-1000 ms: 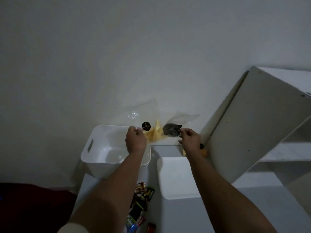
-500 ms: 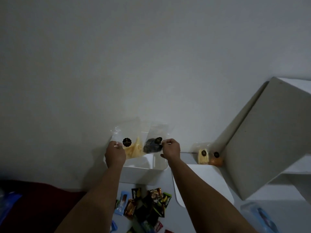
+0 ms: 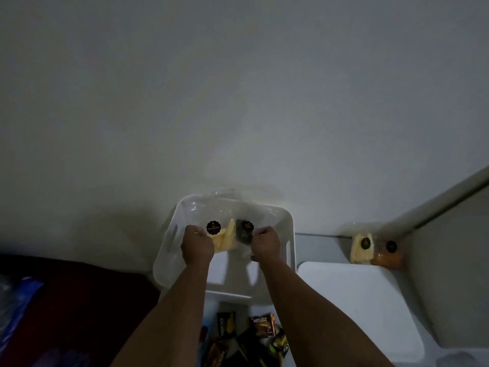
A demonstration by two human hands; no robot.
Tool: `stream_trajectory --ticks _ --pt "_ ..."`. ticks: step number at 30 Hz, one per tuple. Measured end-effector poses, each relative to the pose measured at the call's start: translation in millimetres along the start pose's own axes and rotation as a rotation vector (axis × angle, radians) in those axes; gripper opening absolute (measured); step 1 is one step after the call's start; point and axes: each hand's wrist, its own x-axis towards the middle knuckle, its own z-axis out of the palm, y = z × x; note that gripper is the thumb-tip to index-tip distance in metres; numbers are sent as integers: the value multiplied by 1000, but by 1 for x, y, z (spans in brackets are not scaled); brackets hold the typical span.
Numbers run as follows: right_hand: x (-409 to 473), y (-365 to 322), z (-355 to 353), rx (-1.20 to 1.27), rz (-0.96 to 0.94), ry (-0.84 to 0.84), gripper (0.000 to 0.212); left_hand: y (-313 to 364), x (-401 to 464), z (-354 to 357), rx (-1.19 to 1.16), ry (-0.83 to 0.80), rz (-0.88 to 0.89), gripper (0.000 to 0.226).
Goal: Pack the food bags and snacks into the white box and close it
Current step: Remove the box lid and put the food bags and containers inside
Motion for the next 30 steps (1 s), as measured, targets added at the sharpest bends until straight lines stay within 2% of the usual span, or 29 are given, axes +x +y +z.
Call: stream_trajectory --ticks 3,6,12,16,19,23,30 --pt "17 7 7 -87 41 -76 14 -4 23 7 49 16 -67 19" --pt "34 17 14 -148 41 -103 14 -5 38 9 119 -41 -99 27" --pt "44 16 24 -99 33 -179 24 4 34 14 15 -21 -172 54" --pt "20 8 7 -78 34 -180 35 20 13 11 -58 26 -142 69" --pt "-4 1 -15 -123 3 -168 38 33 -16 2 -62 38 -18 80" --pt "-40 -5 -45 -52 -125 -106 50 50 -55 -18 -62 -2 103 70" --pt "-122 3 -124 35 -356 103 27 78 -146 -30 -104 -205 254 42"
